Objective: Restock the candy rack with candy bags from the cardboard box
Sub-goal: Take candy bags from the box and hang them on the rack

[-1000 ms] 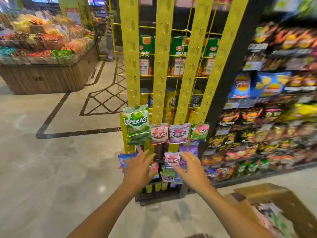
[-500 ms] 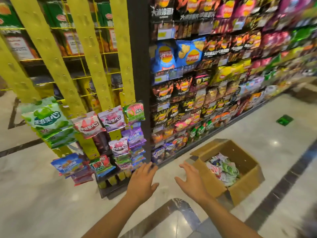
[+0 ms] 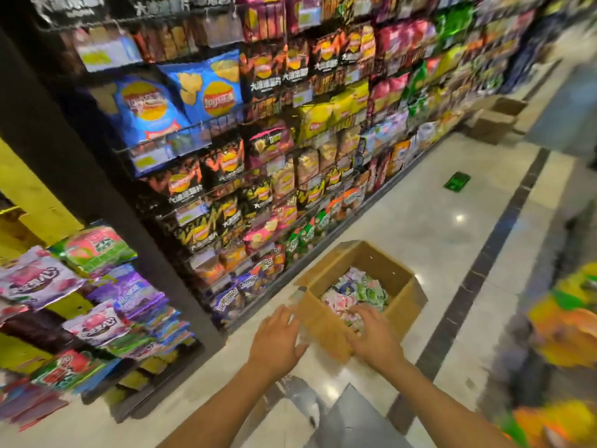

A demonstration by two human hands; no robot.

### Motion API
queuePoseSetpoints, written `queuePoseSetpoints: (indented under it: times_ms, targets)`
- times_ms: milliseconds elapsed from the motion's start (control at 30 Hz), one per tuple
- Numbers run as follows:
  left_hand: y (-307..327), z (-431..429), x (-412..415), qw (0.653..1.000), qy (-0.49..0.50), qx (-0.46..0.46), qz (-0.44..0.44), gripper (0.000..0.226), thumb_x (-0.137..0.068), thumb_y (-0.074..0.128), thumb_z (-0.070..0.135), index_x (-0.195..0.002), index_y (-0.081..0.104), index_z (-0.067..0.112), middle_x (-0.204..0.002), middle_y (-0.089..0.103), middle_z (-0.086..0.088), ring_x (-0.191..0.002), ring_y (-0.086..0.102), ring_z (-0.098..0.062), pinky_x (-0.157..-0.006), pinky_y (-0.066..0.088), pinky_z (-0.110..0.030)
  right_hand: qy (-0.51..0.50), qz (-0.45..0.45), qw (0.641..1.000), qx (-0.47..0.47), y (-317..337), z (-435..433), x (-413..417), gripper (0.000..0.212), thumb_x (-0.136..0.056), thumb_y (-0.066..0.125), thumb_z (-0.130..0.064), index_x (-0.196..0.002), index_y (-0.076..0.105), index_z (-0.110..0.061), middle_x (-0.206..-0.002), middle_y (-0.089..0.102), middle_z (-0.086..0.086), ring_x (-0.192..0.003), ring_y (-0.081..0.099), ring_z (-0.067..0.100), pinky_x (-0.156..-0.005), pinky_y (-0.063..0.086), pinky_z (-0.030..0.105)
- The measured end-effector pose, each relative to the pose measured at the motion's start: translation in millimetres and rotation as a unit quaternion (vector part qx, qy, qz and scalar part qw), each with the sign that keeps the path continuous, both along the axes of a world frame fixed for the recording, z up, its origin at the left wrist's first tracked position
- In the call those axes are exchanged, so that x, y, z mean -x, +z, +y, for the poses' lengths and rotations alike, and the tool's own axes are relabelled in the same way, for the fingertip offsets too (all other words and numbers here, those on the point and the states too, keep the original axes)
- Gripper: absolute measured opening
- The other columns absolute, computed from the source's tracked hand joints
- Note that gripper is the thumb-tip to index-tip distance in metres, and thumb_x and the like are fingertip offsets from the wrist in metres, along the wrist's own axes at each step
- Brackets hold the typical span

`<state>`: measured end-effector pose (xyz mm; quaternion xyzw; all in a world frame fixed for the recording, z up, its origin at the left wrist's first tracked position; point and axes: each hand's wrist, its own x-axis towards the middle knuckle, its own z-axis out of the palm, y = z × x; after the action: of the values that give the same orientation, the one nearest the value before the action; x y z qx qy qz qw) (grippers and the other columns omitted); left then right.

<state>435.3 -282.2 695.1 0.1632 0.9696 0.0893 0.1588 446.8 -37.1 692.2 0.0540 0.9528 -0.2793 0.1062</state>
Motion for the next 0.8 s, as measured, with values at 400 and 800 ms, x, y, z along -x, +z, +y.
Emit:
queuePoseSetpoints:
  times_ms: [400, 800]
  targets:
    - [-12, 116, 138, 0.996, -0.079, -0.027, 0.012, 0.069, -0.102, 0.051, 0.055, -0.162, 0.025, 0.035, -0.173, 0.016, 0.0, -0.16, 0.013, -0.027, -0.127, 0.024, -0.05, -0.076, 0.016, 0.996, -0.034, 15, 108, 95, 0.061, -0.091, 0.065, -0.051, -0.146, 0.05, -0.029, -0.154, 0.045, -0.005, -0.139, 0.044, 0.017, -0.115, 0.041, 0.039]
    - [-65, 176, 314, 0.994, -0.104, -0.011, -0.035, 0.071, -0.101, 0.054, 0.052, -0.162, 0.024, 0.032, -0.172, 0.019, -0.002, -0.159, 0.017, -0.031, -0.127, 0.026, -0.051, -0.094, -0.045, 0.994, -0.029, -30, 172, 261, 0.06, -0.089, 0.061, -0.053, -0.143, 0.053, -0.028, -0.146, 0.052, -0.006, -0.132, 0.05, 0.017, -0.111, 0.042, 0.04]
